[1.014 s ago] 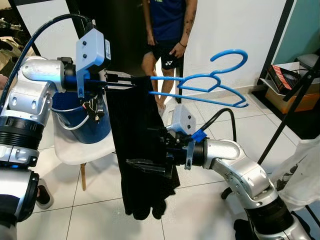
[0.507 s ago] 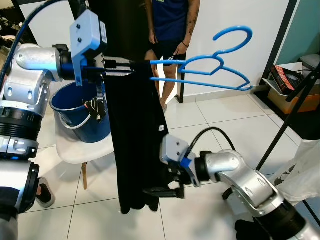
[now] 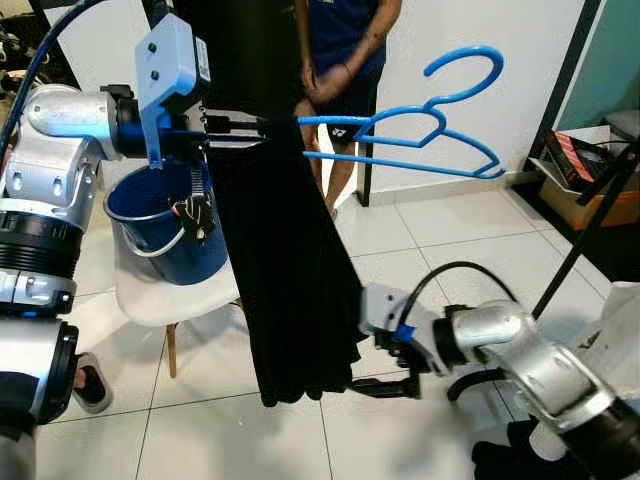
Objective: Hang hanger
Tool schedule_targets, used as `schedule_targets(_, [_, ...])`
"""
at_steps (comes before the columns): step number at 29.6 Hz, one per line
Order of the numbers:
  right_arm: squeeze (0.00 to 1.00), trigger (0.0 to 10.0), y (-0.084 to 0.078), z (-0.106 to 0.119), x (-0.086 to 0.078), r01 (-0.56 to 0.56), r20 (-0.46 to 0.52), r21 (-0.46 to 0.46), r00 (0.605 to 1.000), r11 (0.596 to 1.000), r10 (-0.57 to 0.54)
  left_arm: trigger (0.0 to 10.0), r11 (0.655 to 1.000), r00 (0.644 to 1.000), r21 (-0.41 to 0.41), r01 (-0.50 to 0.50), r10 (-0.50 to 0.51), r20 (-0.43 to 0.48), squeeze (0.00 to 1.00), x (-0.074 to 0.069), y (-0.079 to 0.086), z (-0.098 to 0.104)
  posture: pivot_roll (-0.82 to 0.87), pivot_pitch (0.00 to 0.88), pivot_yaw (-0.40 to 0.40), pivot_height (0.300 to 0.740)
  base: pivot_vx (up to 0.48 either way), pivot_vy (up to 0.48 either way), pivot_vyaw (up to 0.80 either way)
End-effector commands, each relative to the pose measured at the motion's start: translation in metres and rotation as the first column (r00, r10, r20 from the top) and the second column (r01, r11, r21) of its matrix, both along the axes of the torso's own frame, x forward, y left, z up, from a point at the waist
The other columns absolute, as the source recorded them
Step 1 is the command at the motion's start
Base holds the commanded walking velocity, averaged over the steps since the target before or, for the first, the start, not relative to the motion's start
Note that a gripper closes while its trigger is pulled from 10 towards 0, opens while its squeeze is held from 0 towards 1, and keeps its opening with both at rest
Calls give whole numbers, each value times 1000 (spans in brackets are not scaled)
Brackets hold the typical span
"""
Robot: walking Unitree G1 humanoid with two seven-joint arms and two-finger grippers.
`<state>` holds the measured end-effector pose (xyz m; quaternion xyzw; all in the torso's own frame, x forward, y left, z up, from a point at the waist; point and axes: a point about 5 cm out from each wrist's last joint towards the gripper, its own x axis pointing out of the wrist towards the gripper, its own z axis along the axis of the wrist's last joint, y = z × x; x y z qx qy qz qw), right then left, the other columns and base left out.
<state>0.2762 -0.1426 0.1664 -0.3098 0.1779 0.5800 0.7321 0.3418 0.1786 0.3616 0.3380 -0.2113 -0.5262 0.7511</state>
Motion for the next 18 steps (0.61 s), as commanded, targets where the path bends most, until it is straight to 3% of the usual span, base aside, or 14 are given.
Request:
schedule_targets(1, [0,10000,-2,-4,-2,-2,-16,-13,1000,1000,2,10000,1000,998,5,-18,18,54,0,-4,6,15,-47,0,71,740,0,0,0])
schedule_targets(7, [0,10000,-26,2,5,88,-11,-26,996,996,-89,10000,1000,999,17,-10,9,42,0,-4,7,12,-49,0,71,740,0,0,0])
schedule_targets(8, [0,941,-31,4,6,114,-12,-16,993,993,-114,10000,1000,999,19,-10,9,41,0,-5,8,11,-49,0,71,740,0,0,0])
schedule_targets(13, [0,941,-34,5,7,130,-11,-8,991,991,-130,10000,1000,999,19,-10,9,41,0,-5,9,11,-49,0,70,740,0,0,0])
schedule_targets(14, [0,0,-37,6,6,134,-15,3,991,991,-134,10000,1000,999,20,-10,9,40,0,-5,10,11,-50,0,70,740,0,0,0])
schedule_targets(18, [0,0,-41,8,4,135,-18,13,991,991,-135,10000,1000,999,22,-8,7,37,0,-6,10,11,-49,0,69,740,0,0,0])
